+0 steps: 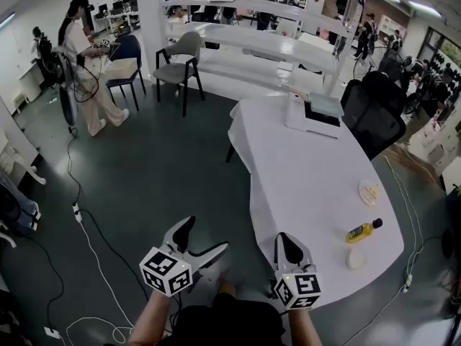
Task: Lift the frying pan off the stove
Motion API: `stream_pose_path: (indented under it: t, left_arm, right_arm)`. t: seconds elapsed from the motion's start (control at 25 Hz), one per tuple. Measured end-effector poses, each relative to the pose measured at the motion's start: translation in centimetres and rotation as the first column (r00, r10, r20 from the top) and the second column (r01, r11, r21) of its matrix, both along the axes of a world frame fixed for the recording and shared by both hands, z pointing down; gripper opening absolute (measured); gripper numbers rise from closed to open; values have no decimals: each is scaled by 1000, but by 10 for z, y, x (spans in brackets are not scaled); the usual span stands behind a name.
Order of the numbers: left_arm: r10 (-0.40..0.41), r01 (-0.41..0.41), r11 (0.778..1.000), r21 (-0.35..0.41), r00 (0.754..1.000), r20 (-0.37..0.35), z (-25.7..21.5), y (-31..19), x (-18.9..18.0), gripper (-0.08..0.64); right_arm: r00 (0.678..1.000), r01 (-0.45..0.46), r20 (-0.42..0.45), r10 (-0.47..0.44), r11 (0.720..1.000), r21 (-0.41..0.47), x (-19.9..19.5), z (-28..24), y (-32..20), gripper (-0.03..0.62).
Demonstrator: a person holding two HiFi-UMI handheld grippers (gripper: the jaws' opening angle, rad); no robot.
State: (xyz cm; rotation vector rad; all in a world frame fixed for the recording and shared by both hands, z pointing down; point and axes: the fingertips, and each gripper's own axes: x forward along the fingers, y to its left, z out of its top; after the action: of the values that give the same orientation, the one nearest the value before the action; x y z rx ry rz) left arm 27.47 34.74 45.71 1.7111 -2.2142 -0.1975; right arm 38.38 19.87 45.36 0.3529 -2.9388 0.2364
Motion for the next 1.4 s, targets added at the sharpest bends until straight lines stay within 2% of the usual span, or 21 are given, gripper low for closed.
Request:
stream_pose_path:
  t: [0.32, 0.64, 0.92, 1.04, 1.16, 1.4]
  left_arm:
    - [-29, 29, 999, 14, 999, -20, 9, -15, -12, 522]
    - [-66, 64, 997, -37, 995, -69, 34, -5, -4, 522]
    - [-66, 62, 996, -57, 995, -78, 36, -17, -26, 522]
    - [-55, 51, 997, -66, 996, -66, 36, -31, -48, 522]
    - [-42, 38, 998, -55, 996, -84, 37, -49, -80, 522]
    - [-5, 3, 999, -38, 998, -61, 24, -89, -163, 522]
  right_arm:
    - [1000, 15, -14, -15, 1000, 12, -11, 4, -18, 6]
    - [994, 88, -57, -89, 996, -17, -22, 19, -3, 6]
    - [993, 88, -81, -90, 996, -31, -42, 23, -16, 6]
    - [994, 70, -81, -73, 997, -35, -60, 26, -30, 6]
    - [995, 55, -82, -58, 998, -33, -90, 26, -47, 6]
    - [998, 0, -60, -1, 1000, -21, -166, 9, -89, 6]
